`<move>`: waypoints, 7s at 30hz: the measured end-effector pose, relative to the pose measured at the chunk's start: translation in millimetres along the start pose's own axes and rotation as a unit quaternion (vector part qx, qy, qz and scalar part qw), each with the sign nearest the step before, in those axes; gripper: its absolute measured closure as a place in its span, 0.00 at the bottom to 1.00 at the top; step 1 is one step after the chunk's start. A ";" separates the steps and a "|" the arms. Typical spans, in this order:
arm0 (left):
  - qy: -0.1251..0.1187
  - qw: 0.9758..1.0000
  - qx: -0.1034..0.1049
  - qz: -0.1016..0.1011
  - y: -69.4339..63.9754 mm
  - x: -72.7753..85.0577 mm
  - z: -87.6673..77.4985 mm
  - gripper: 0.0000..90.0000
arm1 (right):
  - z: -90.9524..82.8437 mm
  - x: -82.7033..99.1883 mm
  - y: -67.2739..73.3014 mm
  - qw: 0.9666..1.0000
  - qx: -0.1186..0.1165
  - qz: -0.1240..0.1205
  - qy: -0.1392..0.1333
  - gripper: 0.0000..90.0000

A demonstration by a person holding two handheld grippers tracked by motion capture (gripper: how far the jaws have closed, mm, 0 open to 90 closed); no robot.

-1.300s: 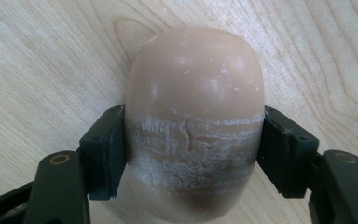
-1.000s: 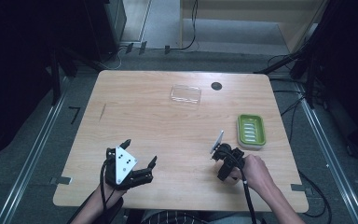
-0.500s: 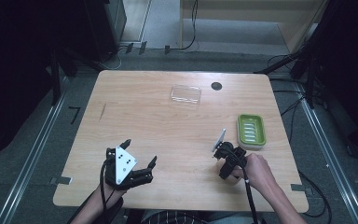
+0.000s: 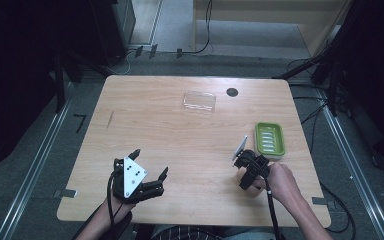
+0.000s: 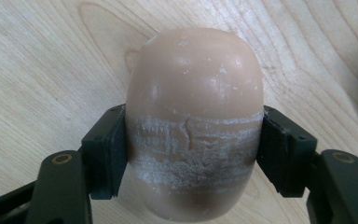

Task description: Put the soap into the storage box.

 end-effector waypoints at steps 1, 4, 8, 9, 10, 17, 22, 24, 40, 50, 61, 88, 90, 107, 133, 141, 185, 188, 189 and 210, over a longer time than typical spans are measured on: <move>0.000 1.000 0.000 0.000 0.0 0.0 0.0 0.11 | 0.1 0.2 -0.1 1.000 0.000 0.002 0.000 0.37; 0.000 1.000 0.000 0.000 0.0 0.0 -0.1 0.11 | -0.3 1.3 -1.7 1.000 0.000 0.003 0.002 0.37; -0.001 1.000 0.001 0.000 -0.2 -0.1 -0.2 0.11 | -1.0 2.5 -3.6 1.000 0.001 0.008 0.004 0.37; -0.001 1.000 0.001 0.000 -0.2 0.0 -0.2 0.11 | -1.3 2.8 -3.9 1.000 0.002 0.009 0.005 0.37; -0.002 1.000 0.001 0.000 -0.3 0.0 -0.1 0.11 | -1.4 3.2 -4.7 1.000 0.002 0.008 0.003 0.37; -0.002 1.000 0.000 0.000 -0.4 0.0 0.0 0.11 | -2.8 5.7 -8.9 1.000 0.003 0.014 0.002 0.37; -0.002 1.000 0.001 0.001 -0.7 0.0 -0.1 0.11 | -3.7 7.2 -11.7 1.000 0.003 0.017 0.005 0.37; -0.001 1.000 0.001 0.002 -0.7 0.0 -0.2 0.11 | -4.4 8.0 -13.2 1.000 0.004 0.021 0.005 0.37; -0.001 1.000 0.001 0.004 -1.1 -0.1 0.0 0.11 | -10.8 14.8 -26.3 0.999 0.006 0.038 0.002 0.37; -0.001 1.000 -0.001 0.009 -2.3 -0.3 0.0 0.11 | -17.1 19.1 -35.0 0.998 0.006 0.056 0.000 0.37; -0.001 1.000 0.000 0.010 -2.4 -0.4 -0.1 0.11 | -21.1 22.1 -42.5 0.997 0.005 0.073 0.001 0.37; -0.004 1.000 0.001 0.010 -2.5 -0.8 0.7 0.11 | -36.2 21.0 -66.8 0.993 0.005 0.120 -0.010 0.37; -0.004 1.000 0.002 0.010 -2.6 -0.9 0.9 0.11 | -37.2 20.4 -69.1 0.992 0.006 0.127 -0.013 0.37; -0.003 1.000 0.001 0.009 -2.5 -0.7 1.2 0.11 | -41.2 15.5 -88.3 0.989 0.007 0.147 -0.023 0.37; -0.001 1.000 0.002 0.006 -2.0 -0.5 1.5 0.11 | -48.0 -1.1 -106.6 0.984 0.012 0.174 -0.035 0.37; -0.001 1.000 0.002 0.005 -1.6 -0.4 1.6 0.11 | -48.3 -8.5 -111.0 0.982 0.015 0.185 -0.036 0.37; -0.001 1.000 0.000 0.007 -1.0 0.4 0.3 0.11 | -24.3 -34.5 -148.5 0.960 -0.004 0.273 -0.059 0.37; -0.001 1.000 0.000 0.007 -1.0 0.4 0.2 0.11 | -21.9 -34.8 -150.2 0.959 -0.005 0.276 -0.061 0.37; -0.001 1.000 0.000 0.008 -1.0 0.4 0.2 0.11 | -21.4 -35.0 -150.6 0.959 -0.007 0.277 -0.063 0.37; -0.001 1.000 0.000 0.010 -1.7 0.5 0.4 0.11 | -8.7 -39.0 -153.1 0.968 -0.002 0.242 -0.068 0.37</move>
Point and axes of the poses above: each handheld gripper's, and its own axes: z roughly forward along the jaws, x roughly out of its underside, y roughly to its left, the point moved 2 cm from there along z, roughly forward along the jaws, and after that the axes turned 3 degrees about z, right-handed, at the moved point
